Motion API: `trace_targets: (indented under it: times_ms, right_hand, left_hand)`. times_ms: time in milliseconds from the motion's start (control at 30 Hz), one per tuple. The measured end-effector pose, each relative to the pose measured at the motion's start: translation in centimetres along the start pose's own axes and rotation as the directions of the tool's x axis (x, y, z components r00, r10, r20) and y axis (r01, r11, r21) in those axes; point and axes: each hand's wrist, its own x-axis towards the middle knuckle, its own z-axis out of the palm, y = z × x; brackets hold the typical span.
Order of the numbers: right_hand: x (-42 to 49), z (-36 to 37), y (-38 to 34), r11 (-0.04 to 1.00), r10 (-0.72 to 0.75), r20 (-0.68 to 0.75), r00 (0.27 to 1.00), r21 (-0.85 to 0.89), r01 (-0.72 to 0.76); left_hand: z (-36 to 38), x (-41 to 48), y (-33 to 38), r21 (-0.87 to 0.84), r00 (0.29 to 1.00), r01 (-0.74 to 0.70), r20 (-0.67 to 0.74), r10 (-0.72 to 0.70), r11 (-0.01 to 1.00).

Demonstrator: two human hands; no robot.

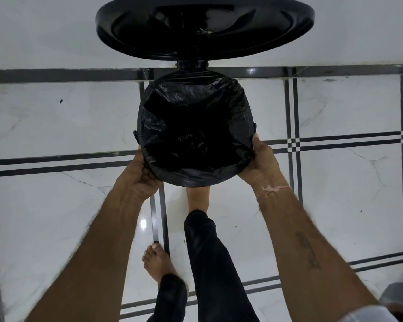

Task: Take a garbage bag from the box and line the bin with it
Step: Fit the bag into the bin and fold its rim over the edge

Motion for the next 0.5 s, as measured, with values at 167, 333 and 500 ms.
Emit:
trace_targets:
  times_ms: [167,333,500]
  right_hand:
    - [-0.5,1.0,-0.3,0.999,0.045,-0.082,0.996,-0.018,-0.047]
    - [0.5,0.6,-1.2,0.992,-0.107,-0.193,0.975,-0.085,0.091]
    - [0.1,0.3,-0.8,0.992,-0.074,-0.122,0.99,-0.111,0.061]
  left_hand:
    - [0.1,0.1,0.3,0.038,0.999,0.047,-0.016,-0.046,0.998]
    - [0.1,0.0,0.5,0.053,0.999,0.034,0.005,-0.034,0.998]
    - [0.2,-0.4,-0.6,-0.087,0.984,-0.174,0.024,0.177,0.981]
